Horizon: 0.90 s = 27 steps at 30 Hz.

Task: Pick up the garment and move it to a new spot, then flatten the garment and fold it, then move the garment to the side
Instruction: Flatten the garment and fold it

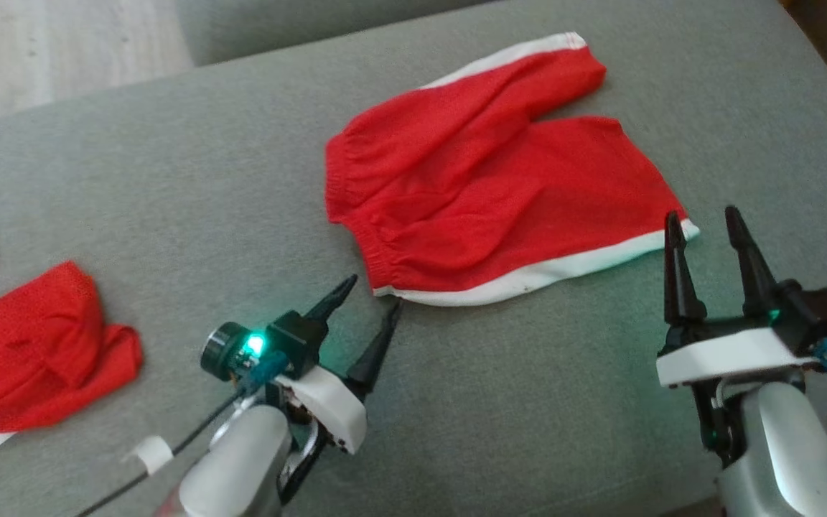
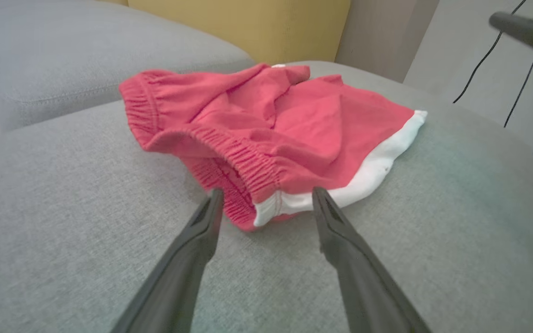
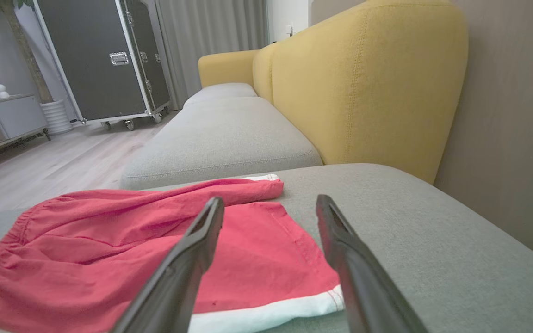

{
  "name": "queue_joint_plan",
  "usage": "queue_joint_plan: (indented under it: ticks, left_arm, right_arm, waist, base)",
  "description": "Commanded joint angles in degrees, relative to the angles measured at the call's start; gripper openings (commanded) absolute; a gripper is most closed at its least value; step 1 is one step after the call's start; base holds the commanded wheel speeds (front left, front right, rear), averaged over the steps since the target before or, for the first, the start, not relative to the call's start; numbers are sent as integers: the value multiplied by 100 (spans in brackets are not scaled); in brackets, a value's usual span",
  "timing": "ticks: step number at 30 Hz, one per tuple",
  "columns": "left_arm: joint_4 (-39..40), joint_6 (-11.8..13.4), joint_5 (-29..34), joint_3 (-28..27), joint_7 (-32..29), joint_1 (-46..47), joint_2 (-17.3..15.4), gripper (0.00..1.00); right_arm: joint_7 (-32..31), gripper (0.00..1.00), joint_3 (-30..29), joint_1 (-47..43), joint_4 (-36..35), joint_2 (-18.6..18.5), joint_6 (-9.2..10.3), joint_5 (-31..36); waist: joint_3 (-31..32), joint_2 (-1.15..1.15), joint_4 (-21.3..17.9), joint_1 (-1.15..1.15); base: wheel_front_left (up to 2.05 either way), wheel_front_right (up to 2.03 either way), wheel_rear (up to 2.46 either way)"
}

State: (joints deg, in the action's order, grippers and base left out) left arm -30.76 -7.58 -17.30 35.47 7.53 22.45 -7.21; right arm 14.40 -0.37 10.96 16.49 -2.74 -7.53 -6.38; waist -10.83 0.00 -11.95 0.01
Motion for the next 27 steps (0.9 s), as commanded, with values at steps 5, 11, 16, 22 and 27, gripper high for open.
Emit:
queue_joint_plan:
  ticks: [5, 11, 16, 22, 27]
  left_arm:
    - [-230, 10, -142, -38, 74, 486, -111, 100]
    - [-472, 9, -364, 153, 261, 705, -138, 22]
    - [-530, 9, -486, 198, 472, 759, -183, 0]
    - [-434, 32, -511, 174, 623, 684, -228, 0]
    - [-263, 60, -464, 238, 662, 630, -235, 0]
  right_arm:
    - [60, 100, 140, 237, -253, -14, 4, -106]
    - [60, 100, 106, 243, -193, -14, 4, -77]
    - [60, 100, 33, 250, -32, -14, 4, 45]
    - [-145, 100, -180, 378, 738, -14, 4, 367]
    - [-584, 100, -387, 663, 1363, -14, 4, 298]
  waist:
    - [-227, 0, -235, -1]
    - [-280, 0, -284, -1]
    - [-217, 0, -193, -1]
    - [-77, 0, 41, -1]
    - [-52, 0, 203, -1]
  base:
    - [0, 0, 0]
    - [0, 0, 0]
    - [0, 0, 0]
    - [0, 0, 0]
    - [0, 0, 0]
